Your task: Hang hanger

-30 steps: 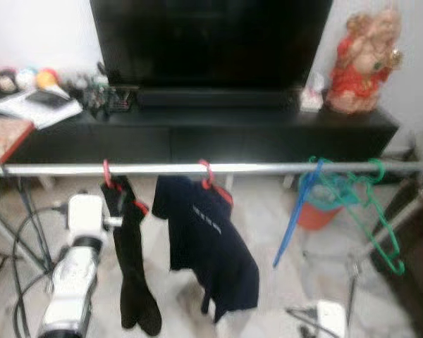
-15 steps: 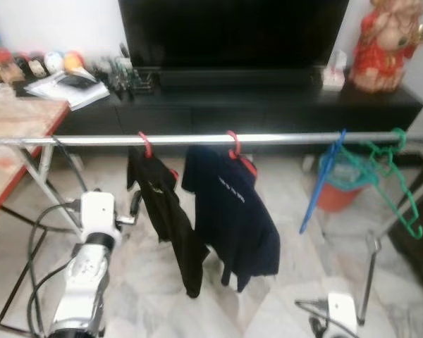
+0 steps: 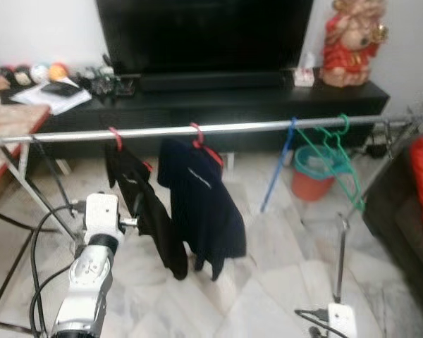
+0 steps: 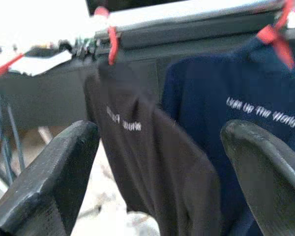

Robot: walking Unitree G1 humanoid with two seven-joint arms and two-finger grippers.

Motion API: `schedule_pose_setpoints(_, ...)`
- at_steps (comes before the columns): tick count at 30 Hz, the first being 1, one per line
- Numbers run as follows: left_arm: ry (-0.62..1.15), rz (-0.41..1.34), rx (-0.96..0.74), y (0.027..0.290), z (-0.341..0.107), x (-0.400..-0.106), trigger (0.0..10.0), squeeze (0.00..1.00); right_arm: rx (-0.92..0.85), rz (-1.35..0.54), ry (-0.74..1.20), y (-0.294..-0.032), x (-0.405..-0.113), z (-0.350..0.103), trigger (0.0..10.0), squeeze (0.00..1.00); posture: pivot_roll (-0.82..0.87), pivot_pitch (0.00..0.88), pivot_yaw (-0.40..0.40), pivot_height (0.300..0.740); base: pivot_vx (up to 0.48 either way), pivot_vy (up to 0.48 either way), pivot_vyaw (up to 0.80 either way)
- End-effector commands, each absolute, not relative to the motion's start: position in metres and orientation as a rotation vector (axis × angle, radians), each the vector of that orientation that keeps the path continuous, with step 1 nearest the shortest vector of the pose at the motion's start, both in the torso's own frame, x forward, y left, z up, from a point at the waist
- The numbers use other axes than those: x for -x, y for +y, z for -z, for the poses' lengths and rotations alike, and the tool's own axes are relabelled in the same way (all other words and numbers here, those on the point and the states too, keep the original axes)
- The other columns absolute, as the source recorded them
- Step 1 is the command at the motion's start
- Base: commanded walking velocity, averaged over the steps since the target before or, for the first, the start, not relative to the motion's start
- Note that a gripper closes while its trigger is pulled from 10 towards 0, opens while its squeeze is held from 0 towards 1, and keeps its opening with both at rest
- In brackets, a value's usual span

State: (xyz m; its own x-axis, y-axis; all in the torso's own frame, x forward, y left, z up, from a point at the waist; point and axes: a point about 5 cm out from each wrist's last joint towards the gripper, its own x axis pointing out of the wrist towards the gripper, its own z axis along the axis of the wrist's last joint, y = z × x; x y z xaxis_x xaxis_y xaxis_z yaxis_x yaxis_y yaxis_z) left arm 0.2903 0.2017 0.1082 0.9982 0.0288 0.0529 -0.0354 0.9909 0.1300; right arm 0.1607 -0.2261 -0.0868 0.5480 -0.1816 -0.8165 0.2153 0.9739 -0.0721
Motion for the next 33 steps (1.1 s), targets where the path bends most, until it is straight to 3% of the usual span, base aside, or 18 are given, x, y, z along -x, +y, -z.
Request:
schedule_pose_setpoints(1,-0.033,-0.055,-0.128,0.2062,-0.1059,-0.2888,10.0,0.00,-0.055,0.232,0.945,-0.2214,-0.1663,0.0854,10.0,0.00,-0.08,0.000,-0.013,0.740,0.000,0.000,0.00)
schedule_pose_setpoints(33,-0.041,-0.123,-0.084,0.2135,-0.1074,-0.2870,10.0,0.00,-0.044,0.234,0.969,-0.2242,-0.1657,0.0856,10.0,0.00,-0.08,0.000,-0.024,0.740,0.000,0.000,0.06)
